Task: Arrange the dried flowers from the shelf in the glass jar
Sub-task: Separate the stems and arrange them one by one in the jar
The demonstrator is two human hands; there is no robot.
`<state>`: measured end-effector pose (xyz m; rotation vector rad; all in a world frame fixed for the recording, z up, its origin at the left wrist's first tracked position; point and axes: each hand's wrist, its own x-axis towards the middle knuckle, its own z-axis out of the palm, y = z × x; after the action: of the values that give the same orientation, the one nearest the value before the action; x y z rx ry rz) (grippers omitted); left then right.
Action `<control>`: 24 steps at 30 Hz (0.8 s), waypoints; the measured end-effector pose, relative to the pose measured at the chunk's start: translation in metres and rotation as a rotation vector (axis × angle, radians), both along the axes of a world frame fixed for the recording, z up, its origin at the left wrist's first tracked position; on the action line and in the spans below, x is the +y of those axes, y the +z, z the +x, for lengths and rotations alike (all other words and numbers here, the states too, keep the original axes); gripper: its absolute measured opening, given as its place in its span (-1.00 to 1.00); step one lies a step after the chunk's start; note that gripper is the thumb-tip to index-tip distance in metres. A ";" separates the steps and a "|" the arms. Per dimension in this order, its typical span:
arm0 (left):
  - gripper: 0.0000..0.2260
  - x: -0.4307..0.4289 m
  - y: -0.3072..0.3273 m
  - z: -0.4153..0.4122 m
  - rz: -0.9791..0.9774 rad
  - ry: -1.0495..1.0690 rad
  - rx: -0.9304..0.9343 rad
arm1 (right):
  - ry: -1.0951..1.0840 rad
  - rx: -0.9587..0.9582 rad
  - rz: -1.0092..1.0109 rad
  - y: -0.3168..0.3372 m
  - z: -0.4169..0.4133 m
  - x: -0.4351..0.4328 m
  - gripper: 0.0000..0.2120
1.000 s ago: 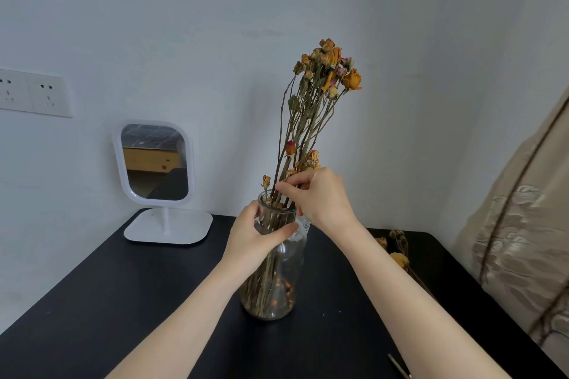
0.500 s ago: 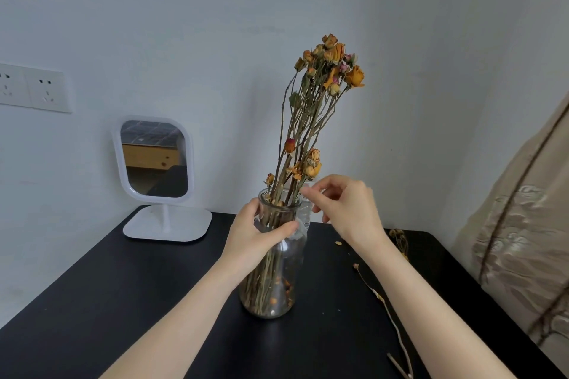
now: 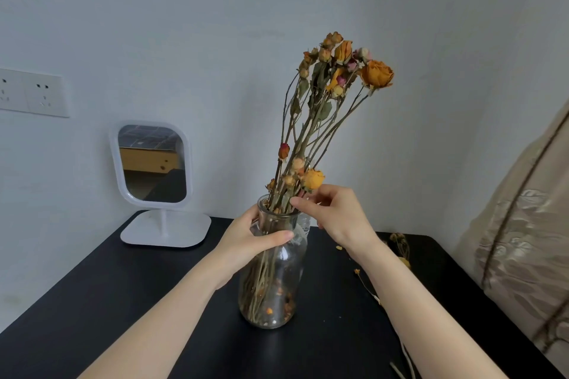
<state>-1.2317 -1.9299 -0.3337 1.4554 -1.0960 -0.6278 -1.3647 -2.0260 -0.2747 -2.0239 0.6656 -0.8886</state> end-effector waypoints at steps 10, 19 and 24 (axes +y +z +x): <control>-0.64 0.002 0.000 -0.001 -0.021 -0.008 0.032 | 0.064 -0.119 -0.024 0.005 0.006 0.011 -0.83; -0.67 0.002 0.000 -0.001 -0.025 -0.018 0.038 | 0.040 -0.048 -0.029 0.000 0.001 0.006 -0.80; -0.63 0.001 -0.001 0.000 -0.025 -0.005 0.040 | 0.027 -0.071 -0.018 -0.003 -0.003 0.006 -0.79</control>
<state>-1.2321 -1.9286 -0.3343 1.4132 -1.0735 -0.6424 -1.3676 -2.0205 -0.2773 -2.0032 0.5918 -0.9494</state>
